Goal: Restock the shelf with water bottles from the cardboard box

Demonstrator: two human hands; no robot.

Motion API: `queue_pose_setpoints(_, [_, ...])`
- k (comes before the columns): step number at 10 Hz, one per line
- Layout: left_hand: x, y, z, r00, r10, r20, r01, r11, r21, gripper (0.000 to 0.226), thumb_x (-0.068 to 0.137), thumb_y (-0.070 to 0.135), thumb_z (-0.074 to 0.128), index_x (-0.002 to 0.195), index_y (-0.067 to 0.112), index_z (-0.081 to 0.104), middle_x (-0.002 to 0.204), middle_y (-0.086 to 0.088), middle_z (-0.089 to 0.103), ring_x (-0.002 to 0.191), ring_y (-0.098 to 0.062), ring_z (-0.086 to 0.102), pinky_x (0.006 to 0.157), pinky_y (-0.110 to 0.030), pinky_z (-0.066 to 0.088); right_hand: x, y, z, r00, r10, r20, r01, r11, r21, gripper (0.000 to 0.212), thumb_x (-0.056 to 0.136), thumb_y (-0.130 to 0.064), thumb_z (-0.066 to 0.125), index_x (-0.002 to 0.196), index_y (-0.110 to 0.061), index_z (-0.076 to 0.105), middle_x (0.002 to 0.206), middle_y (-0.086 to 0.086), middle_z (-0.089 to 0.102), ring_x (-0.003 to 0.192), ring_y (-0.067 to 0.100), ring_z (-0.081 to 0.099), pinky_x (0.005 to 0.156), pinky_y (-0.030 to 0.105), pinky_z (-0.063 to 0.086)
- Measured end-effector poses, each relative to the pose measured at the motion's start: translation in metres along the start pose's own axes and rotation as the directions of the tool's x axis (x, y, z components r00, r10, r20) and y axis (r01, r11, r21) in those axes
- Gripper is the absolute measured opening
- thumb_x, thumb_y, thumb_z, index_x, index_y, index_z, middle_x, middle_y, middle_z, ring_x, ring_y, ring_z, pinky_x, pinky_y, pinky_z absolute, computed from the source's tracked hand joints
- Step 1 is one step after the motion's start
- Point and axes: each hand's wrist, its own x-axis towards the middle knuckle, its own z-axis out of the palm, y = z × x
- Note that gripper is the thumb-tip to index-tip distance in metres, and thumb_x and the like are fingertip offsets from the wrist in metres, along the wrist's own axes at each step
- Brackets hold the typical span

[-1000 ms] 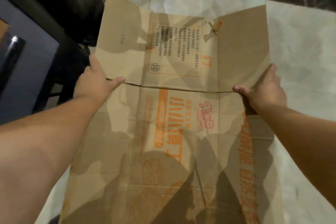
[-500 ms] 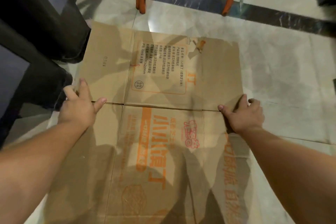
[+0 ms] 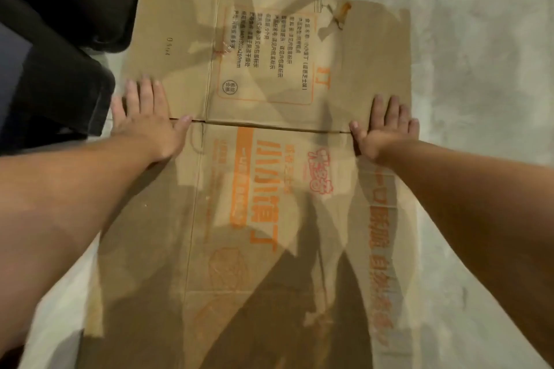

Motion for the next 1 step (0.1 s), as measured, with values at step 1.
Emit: queue_pose_setpoints(1, [-0.0274,0.0039,-0.0712,0.973,0.230,-0.022,-0.230,0.973,0.012,0.072,0.104,0.056,0.020,0.161,0.018,-0.002,0.169,-0.007,-0.005,0.155,-0.028,0.004,0.123,-0.049,0.014,-0.0203,-0.0017,-0.0614,0.993,-0.053,0.107,0.058,0.998,-0.041,0.093,0.092,-0.075,0.032,0.161,-0.019,0.001,0.169,0.011,0.000,0.155,0.030,-0.001,0.121,0.056,0.006])
